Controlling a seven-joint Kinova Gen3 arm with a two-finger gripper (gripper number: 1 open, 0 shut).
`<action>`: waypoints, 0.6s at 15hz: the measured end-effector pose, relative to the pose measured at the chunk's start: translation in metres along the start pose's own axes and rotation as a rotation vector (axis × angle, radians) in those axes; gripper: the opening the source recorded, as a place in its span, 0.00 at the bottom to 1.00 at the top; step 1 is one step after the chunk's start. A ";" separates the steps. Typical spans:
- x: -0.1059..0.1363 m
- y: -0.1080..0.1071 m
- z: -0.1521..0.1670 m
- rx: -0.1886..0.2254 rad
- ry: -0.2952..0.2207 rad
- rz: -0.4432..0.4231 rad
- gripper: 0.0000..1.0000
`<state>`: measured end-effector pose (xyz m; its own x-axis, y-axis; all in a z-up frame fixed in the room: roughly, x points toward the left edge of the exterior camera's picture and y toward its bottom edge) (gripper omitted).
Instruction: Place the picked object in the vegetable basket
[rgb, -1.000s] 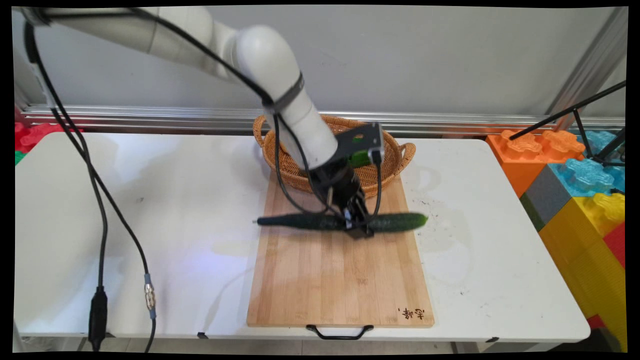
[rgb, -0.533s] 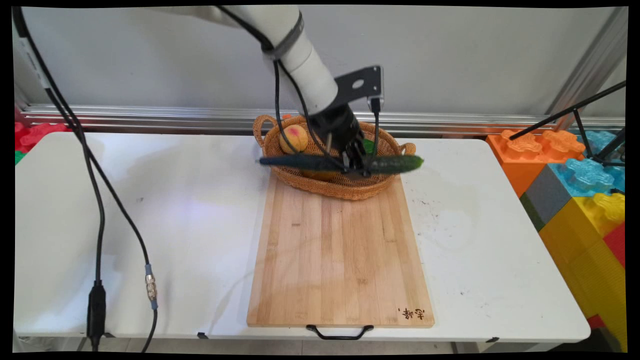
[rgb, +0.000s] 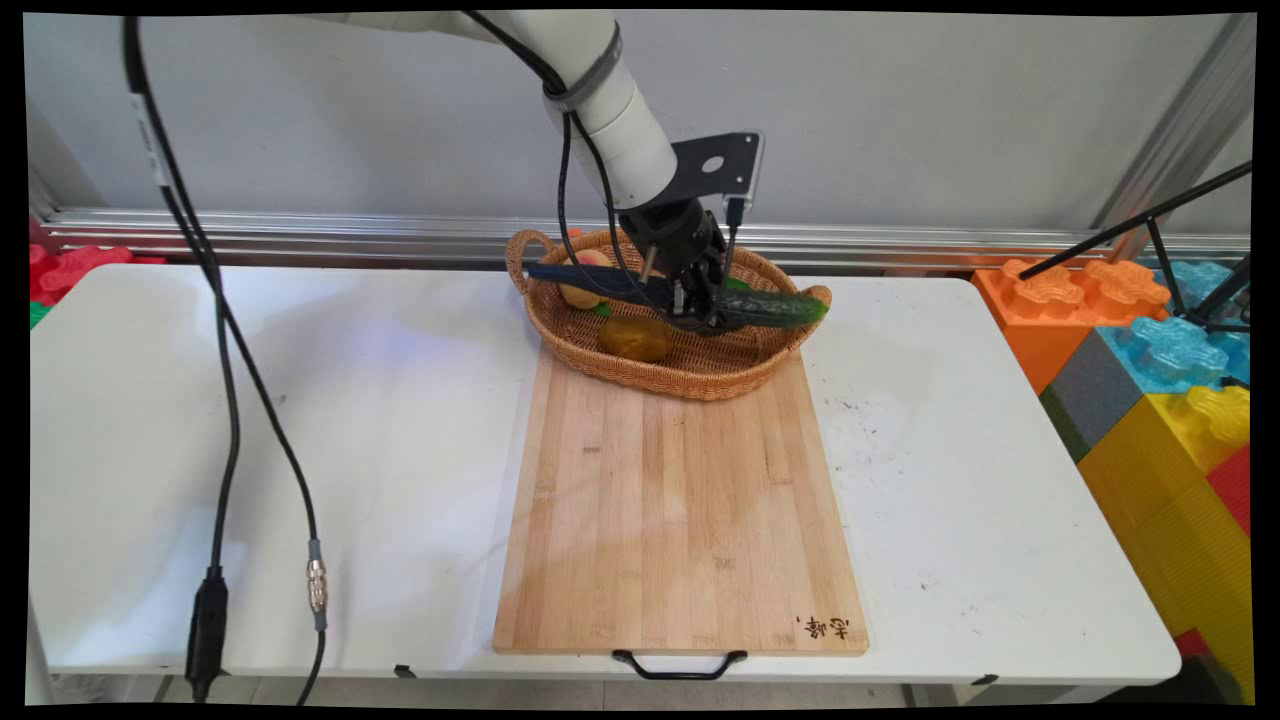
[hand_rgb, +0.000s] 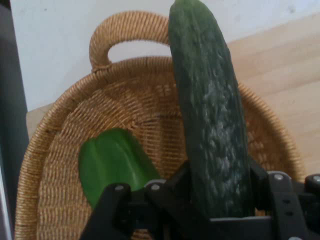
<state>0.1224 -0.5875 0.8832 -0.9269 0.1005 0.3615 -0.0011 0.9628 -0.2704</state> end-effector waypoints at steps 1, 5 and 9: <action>-0.002 -0.003 0.004 0.000 -0.007 0.019 0.00; -0.009 -0.014 0.018 -0.002 -0.025 0.059 1.00; -0.013 -0.018 0.023 -0.005 -0.039 0.069 1.00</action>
<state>0.1254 -0.6118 0.8626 -0.9385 0.1574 0.3074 0.0654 0.9550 -0.2892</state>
